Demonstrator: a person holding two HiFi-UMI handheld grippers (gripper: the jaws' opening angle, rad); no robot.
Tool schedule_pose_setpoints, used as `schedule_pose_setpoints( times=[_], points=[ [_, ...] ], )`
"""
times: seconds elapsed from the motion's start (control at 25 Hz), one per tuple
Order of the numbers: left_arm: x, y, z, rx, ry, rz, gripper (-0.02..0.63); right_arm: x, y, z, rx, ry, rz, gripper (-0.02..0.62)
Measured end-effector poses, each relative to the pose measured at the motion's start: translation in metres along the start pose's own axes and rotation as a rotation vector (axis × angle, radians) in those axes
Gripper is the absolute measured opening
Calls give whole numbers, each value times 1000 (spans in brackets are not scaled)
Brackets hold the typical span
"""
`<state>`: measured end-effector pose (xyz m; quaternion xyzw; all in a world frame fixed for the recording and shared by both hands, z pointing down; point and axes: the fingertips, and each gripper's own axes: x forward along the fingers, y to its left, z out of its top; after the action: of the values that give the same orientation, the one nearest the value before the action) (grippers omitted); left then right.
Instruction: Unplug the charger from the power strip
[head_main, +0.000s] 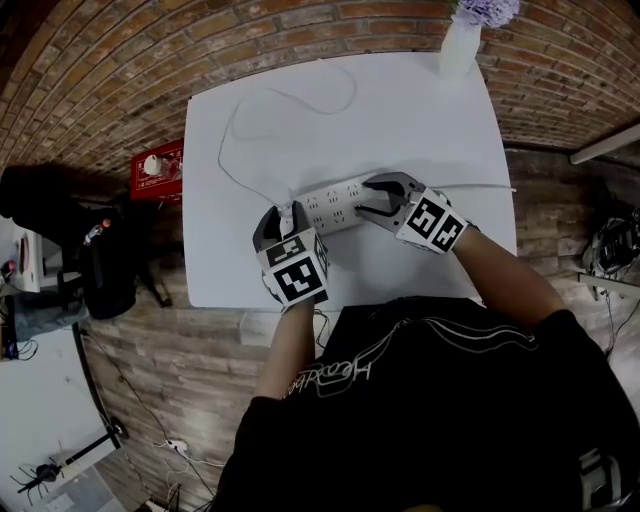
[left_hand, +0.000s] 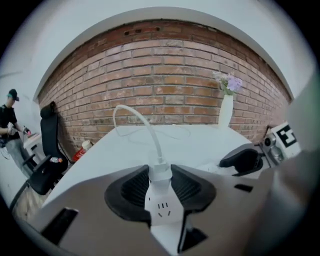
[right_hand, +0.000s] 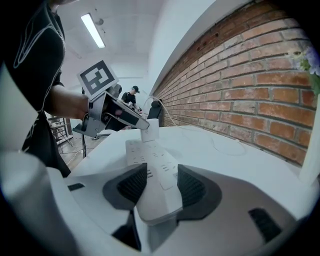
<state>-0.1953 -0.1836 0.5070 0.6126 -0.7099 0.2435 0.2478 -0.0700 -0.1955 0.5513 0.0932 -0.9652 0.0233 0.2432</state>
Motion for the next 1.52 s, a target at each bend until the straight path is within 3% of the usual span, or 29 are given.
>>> schedule_pose_setpoints(
  times=[0.12,0.2,0.28,0.36,0.56,0.64,0.76,0.84,0.92,1.12,1.16,1.32,1.36,1.52],
  points=[
    [-2,-2,0,13,-6,-2,133,-1,0,0,2,-2,1,164],
    [1,2,-2,-74,12,-56,133,0,0,0,-6,-1,-4,164],
    [3,6,-4,-211,29,-121,135,0,1,0,-15,-1,-6,166],
    [4,8,-3,-261,25,-140,135,0,1,0,-20,-3,-8,164],
    [-5,0,3,35,-25,13,129,1,0,1,-11,-7,-2,165],
    [-6,0,1,17,-20,1,129,1,1,1,-10,-6,-2,166],
    [-2,7,-2,-184,12,-99,129,1,2,0,-16,-2,-9,166],
    [-2,10,0,-235,18,-124,123,2,1,1,-18,-2,-9,166],
    [-3,9,1,-180,12,-105,121,2,1,1,-18,-3,-10,166],
    [-11,3,3,57,-18,-13,124,1,2,1,-18,-5,-7,166],
    [-10,3,3,48,-19,-22,124,1,1,1,-20,-4,-7,166],
    [-7,9,2,-162,3,-120,120,2,1,1,-22,-4,-9,166],
    [-7,9,2,-152,5,-116,120,2,1,1,-21,-4,-10,166],
    [-13,2,3,79,-19,-15,121,1,2,0,-18,-2,-9,166]
  ],
)
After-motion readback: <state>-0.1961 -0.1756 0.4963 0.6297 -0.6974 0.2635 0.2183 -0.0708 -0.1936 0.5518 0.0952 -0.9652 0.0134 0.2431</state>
